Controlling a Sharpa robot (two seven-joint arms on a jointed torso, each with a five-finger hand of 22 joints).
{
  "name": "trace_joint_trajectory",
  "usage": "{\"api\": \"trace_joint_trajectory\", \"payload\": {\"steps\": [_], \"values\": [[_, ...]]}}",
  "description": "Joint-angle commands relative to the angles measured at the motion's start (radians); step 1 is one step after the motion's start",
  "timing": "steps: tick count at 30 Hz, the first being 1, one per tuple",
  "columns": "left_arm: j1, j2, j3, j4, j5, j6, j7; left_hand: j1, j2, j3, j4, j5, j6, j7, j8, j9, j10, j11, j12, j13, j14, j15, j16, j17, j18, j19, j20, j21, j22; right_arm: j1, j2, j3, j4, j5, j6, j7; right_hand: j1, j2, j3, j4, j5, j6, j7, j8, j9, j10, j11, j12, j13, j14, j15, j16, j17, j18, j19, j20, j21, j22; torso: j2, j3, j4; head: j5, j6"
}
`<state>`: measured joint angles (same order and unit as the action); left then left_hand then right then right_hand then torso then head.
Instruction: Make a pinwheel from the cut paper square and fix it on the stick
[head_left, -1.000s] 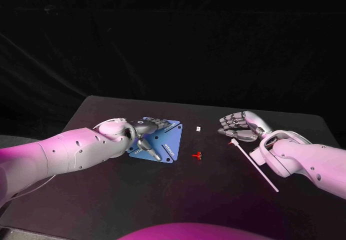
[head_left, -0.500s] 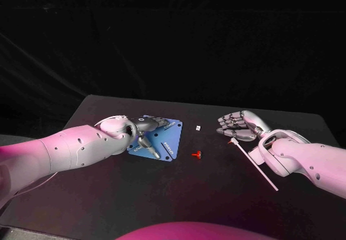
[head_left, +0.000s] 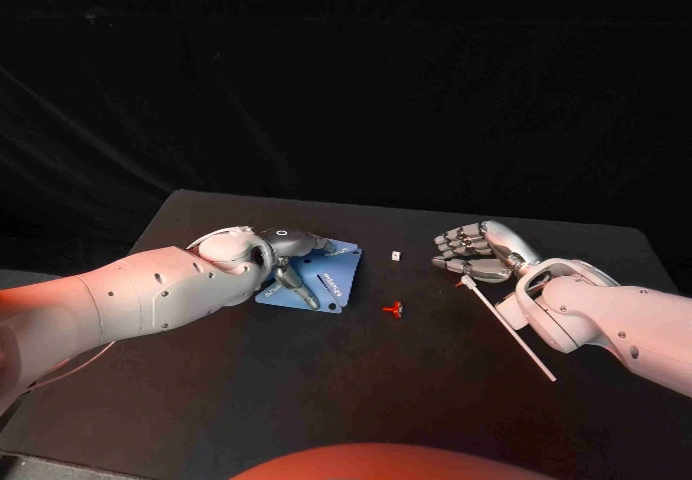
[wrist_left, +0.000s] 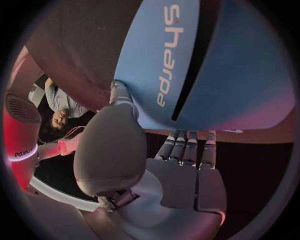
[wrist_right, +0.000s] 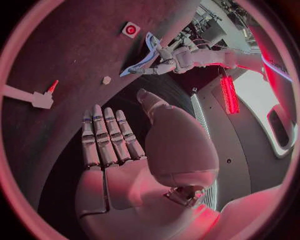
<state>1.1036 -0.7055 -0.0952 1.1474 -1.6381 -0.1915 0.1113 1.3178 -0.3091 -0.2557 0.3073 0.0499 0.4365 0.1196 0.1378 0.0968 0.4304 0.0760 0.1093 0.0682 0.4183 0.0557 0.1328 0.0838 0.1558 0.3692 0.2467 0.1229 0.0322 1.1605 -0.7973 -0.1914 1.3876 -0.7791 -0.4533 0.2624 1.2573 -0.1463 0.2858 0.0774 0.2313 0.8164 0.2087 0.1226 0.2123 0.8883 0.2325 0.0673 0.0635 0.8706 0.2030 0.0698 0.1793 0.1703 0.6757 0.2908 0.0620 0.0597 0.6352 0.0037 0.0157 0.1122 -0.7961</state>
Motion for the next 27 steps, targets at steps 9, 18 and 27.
{"api": "trace_joint_trajectory", "payload": {"steps": [9,18,27], "values": [[-0.021,-0.011,-0.015,-0.002,0.025,0.016,-0.001,0.006,0.002,-0.015,-0.004,0.003,0.046,-0.003,0.022,0.013,0.055,-0.004,-0.004,-0.007,0.031,0.008,0.009,0.016,0.026,0.037,-0.001,0.006,0.046,0.001,0.031,0.001,0.022,-0.370,-0.063,-0.035,0.065,-0.010,-0.042,-0.061,-0.051,0.027,0.043,0.022,-0.012,0.037,-0.020,0.001,0.000,0.051,-0.014,0.012,-0.007,-0.001,0.065,-0.002,0.005,0.006,0.000,0.0015,-0.0010,-0.002,0.010],[-0.021,-0.014,-0.015,0.003,0.040,0.013,0.007,0.003,0.002,-0.023,-0.004,0.003,0.063,-0.008,0.031,0.018,0.069,-0.010,-0.007,-0.010,0.025,0.013,0.004,0.014,0.025,0.033,0.001,0.000,0.041,0.011,0.135,0.002,0.011,-0.771,-0.111,-0.172,0.099,-0.006,-0.196,-0.047,-0.091,0.038,-0.042,0.028,-0.028,0.094,-0.036,0.022,0.011,0.108,-0.035,0.052,0.036,0.012,0.169,-0.007,0.012,0.009,0.001,0.0008,0.0012,-0.006,0.019],[-0.021,-0.012,-0.015,0.005,0.046,0.021,0.012,0.004,0.003,-0.030,-0.004,0.004,0.079,-0.015,0.039,0.023,0.079,-0.016,-0.012,-0.013,0.020,0.017,0.000,0.012,0.024,0.031,0.002,-0.006,0.037,0.006,0.241,-0.001,-0.041,-0.978,-0.158,-0.263,0.240,-0.063,-0.259,0.136,-0.097,0.027,-0.013,0.028,-0.034,0.023,-0.064,0.002,0.003,-0.019,-0.050,0.015,0.032,0.005,0.076,-0.003,0.002,0.006,0.001,0.0002,0.0011,-0.006,0.020]]}}
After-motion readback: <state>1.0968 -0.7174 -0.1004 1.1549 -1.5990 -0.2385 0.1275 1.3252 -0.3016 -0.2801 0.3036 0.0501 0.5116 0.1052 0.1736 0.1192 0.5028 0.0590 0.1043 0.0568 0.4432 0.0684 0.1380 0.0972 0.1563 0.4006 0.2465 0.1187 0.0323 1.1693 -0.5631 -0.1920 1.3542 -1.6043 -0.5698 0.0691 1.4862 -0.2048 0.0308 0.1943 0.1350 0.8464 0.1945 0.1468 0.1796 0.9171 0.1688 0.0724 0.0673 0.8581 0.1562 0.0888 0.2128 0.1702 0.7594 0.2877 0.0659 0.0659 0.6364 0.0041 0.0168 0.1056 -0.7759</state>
